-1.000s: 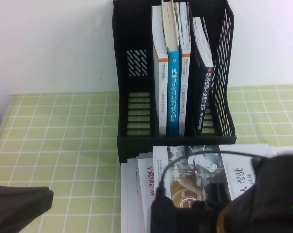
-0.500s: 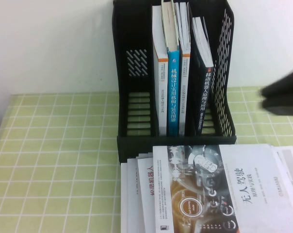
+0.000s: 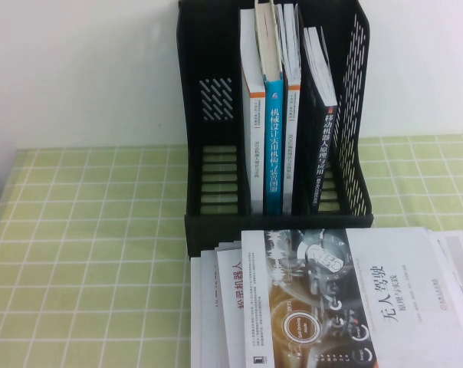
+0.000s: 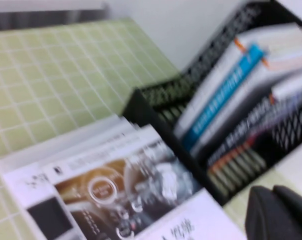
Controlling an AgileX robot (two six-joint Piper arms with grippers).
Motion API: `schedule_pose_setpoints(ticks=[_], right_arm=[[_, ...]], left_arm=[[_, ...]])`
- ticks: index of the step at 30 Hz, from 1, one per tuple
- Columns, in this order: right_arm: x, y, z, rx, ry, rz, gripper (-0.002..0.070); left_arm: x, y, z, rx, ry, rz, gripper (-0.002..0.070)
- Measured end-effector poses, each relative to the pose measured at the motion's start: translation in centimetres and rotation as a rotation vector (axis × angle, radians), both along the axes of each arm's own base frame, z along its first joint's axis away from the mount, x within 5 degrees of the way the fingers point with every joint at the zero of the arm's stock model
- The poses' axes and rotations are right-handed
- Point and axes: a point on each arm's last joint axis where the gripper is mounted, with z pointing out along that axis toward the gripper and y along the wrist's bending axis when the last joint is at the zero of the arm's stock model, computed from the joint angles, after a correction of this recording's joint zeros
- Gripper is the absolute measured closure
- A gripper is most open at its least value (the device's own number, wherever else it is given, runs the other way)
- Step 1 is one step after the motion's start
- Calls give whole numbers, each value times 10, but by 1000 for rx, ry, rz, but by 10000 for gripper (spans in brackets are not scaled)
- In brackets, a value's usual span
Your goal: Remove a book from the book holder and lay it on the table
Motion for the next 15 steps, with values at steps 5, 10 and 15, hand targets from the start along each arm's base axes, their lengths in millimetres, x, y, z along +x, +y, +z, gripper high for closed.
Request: schedule_pose_setpoints(ticks=[5, 10, 15], right_arm=[[9, -11, -72, 7, -11, -175, 678], [13, -17, -111, -54, -34, -247, 678], [15, -18, -113, -51, -46, -265, 678]], left_arm=[[8, 1, -24, 10, -8, 26, 678], [9, 1, -33, 20, 16, 27, 678], [10, 1, -32, 16, -4, 31, 678]])
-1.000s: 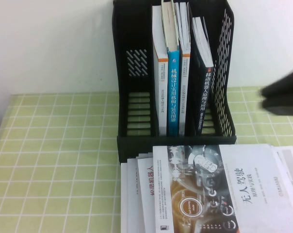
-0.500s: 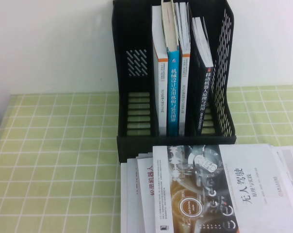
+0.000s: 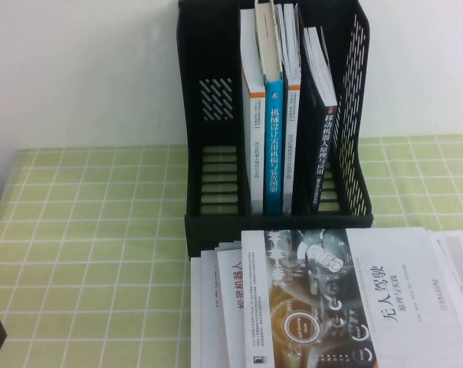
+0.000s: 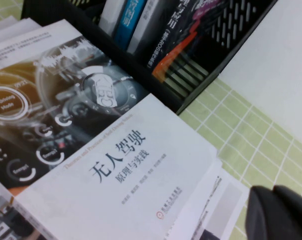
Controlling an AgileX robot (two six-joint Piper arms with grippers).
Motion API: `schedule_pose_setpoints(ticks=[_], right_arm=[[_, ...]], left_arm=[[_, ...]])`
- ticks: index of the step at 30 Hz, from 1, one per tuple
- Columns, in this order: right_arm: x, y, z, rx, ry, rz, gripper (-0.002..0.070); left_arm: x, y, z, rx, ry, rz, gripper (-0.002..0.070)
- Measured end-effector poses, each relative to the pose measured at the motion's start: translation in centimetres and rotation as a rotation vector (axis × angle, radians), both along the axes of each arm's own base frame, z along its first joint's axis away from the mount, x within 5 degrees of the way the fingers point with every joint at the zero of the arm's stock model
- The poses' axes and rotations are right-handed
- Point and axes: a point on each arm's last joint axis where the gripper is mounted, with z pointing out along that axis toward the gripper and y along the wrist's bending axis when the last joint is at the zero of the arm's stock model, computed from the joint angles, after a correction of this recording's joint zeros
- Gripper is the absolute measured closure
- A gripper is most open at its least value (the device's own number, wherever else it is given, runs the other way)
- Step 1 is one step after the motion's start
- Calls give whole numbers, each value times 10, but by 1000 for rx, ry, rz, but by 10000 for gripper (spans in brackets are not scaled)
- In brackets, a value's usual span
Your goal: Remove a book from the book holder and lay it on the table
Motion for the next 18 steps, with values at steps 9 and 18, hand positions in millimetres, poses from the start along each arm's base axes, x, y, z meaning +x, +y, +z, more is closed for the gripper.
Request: schedule_pose_setpoints(ticks=[9, 18], right_arm=[[0, 0, 0, 2, -4, -1, 678], [0, 0, 1, 2, -6, -2, 678]], left_arm=[[0, 0, 0, -3, -3, 1, 678], [0, 1, 0, 20, -8, 4, 678]])
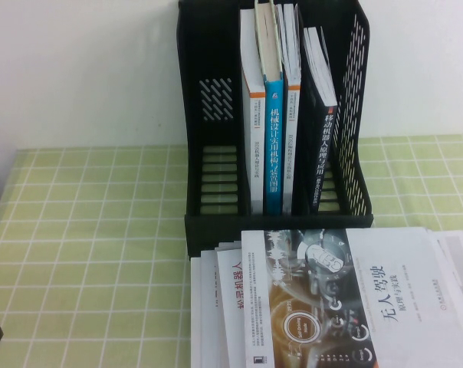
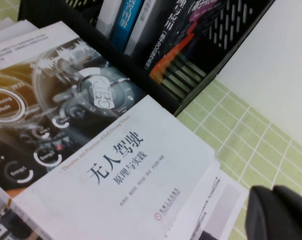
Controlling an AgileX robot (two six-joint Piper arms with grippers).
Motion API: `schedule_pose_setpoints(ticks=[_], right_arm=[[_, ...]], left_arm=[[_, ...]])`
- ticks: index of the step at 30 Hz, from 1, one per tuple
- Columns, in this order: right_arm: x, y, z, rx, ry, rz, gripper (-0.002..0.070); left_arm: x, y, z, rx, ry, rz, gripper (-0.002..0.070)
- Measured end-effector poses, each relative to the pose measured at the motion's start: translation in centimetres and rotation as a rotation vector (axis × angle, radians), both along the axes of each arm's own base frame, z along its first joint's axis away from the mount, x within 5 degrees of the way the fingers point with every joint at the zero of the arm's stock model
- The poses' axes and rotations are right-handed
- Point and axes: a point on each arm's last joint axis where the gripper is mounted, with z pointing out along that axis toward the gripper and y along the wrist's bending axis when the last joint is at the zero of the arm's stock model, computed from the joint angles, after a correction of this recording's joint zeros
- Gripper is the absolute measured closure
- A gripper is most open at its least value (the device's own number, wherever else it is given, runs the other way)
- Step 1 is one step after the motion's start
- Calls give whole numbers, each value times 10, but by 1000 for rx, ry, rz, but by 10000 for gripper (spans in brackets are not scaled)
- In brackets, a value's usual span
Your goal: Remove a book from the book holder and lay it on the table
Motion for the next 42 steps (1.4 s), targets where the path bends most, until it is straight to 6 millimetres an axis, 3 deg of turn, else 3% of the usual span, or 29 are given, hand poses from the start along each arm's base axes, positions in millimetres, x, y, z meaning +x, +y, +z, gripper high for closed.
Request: schedule_pose_setpoints(ticks=[4, 13, 42], right_arm=[[0, 0, 0, -1, -2, 0, 678], [0, 0, 0, 1, -1, -1, 678], [0, 0, 0, 0, -1, -2, 678]], left_arm=[[-4, 6, -5, 58, -18, 51, 678], [-8, 16, -69, -3, 113, 243, 678], [-8, 17, -69, -36, 91, 257, 678]])
